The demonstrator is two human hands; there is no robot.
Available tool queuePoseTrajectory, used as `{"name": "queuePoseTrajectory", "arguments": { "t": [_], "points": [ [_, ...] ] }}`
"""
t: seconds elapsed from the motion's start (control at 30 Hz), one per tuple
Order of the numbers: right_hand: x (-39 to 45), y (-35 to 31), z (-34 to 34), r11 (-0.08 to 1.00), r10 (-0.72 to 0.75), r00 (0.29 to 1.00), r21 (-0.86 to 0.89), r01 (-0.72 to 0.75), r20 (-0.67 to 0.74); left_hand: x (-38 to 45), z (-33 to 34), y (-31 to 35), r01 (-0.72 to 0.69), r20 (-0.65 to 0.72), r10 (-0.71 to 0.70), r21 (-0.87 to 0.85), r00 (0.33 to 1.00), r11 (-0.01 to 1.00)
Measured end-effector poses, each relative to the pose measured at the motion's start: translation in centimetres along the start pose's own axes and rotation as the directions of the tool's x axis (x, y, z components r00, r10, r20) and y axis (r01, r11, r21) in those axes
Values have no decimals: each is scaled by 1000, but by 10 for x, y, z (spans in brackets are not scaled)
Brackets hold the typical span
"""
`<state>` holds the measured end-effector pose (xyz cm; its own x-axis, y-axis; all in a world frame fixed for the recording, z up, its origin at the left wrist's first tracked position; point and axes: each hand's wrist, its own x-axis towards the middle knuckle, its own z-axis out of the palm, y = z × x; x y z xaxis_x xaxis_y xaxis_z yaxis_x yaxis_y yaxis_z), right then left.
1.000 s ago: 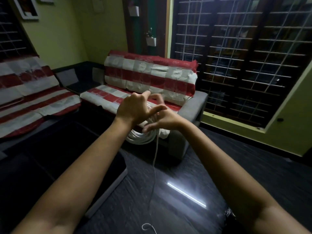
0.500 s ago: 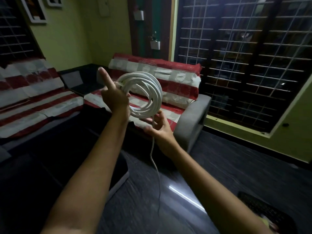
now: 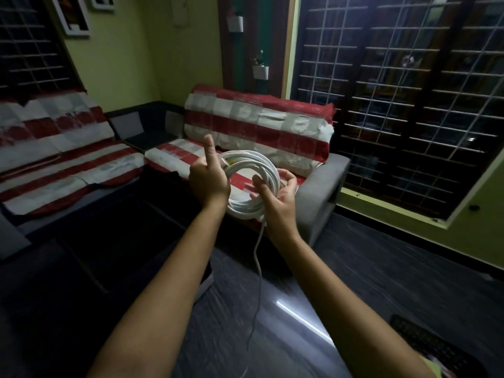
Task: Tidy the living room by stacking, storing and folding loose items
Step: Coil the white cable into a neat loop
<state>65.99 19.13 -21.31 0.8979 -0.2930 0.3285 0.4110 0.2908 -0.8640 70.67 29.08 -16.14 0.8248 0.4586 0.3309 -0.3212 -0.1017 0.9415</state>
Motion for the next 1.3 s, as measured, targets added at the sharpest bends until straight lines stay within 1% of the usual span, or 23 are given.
{"name": "queuePoseTrajectory", "arguments": {
  "t": [0.1, 0.17, 0.23, 0.27, 0.3, 0.33, 0.37, 0.4, 0.43, 0.47, 0.5, 0.57, 0.63, 0.67, 0.73, 0.77, 0.83, 0.93, 1.0, 1.03, 1.1, 1.2, 1.3],
  "points": [
    [7, 0, -2, 972, -140, 990, -189, 136, -7, -9, 4, -21, 238, 53, -232, -180, 971, 954],
    [16, -3, -10, 934, -115, 991, -334, 129, 60, -14, -2, -31, 384, 176, -352, -203, 919, 901],
    [25, -8, -22, 885, -32, 990, -457, 92, 137, -18, -11, -37, 454, 356, -389, -119, 850, 883],
    [30, -13, -25, 861, 20, 983, -503, 77, 184, -18, -17, -40, 396, 389, -351, -38, 852, 918],
    [35, -18, -29, 828, 65, 970, -556, 78, 234, -18, -23, -41, 253, 389, -245, 33, 888, 967],
    [39, -23, -30, 787, 112, 949, -609, 95, 293, -17, -29, -39, 51, 385, -74, 71, 920, 996],
    [44, -27, -30, 736, 168, 918, -665, 126, 360, -15, -33, -33, -149, 421, 99, 88, 902, 985],
    [46, -33, -27, 679, 232, 873, -714, 171, 429, -13, -33, -26, -313, 506, 223, 99, 833, 945],
    [49, -36, -23, 623, 283, 824, -747, 232, 491, -11, -30, -16, -426, 613, 266, 129, 744, 895],
    [51, -39, -17, 578, 332, 772, -764, 287, 542, -10, -25, -8, -497, 708, 235, 186, 666, 848],
    [52, -41, -12, 556, 383, 731, -773, 305, 565, -9, -20, -6, -549, 764, 180, 257, 620, 796],
    [56, -43, -8, 512, 425, 678, -777, 367, 600, -10, -14, -8, -574, 770, 124, 347, 625, 742],
    [58, -41, -7, 435, 432, 662, -784, 442, 613, -10, -14, -16, -509, 762, 72, 356, 643, 784],
    [58, -40, -9, 404, 427, 661, -784, 472, 617, -10, -15, -17, -482, 774, 37, 356, 633, 800],
    [58, -38, -12, 439, 414, 672, -782, 443, 613, -4, -14, -14, -527, 808, 29, 356, 589, 772],
    [58, -37, -15, 487, 428, 670, -779, 395, 607, -1, -13, -8, -588, 828, 50, 352, 559, 728],
    [55, -40, -20, 576, 491, 646, -774, 263, 585, 5, -10, 3, -723, 862, 82, 364, 501, 588],
    [45, -43, -31, 632, 571, 588, -764, 130, 573, 11, -6, 14, -829, 868, 128, 402, 480, 389],
    [38, -34, -36, 675, 595, 569, -737, 29, 568, 10, -3, 18, -859, 851, 218, 399, 477, 321],
    [35, -28, -40, 712, 575, 588, -702, -18, 569, 10, -3, 20, -869, 833, 292, 378, 470, 320],
    [27, -18, -47, 811, 477, 669, -579, -86, 570, 10, -4, 25, -875, 767, 435, 348, 472, 337],
    [14, -8, -52, 916, 338, 794, -370, -155, 505, 14, -5, 30, -835, 631, 557, 317, 540, 450],
    [7, -1, -50, 956, 249, 879, -250, -155, 407, 12, -3, 37, -773, 505, 601, 259, 620, 579]
  ]
}}
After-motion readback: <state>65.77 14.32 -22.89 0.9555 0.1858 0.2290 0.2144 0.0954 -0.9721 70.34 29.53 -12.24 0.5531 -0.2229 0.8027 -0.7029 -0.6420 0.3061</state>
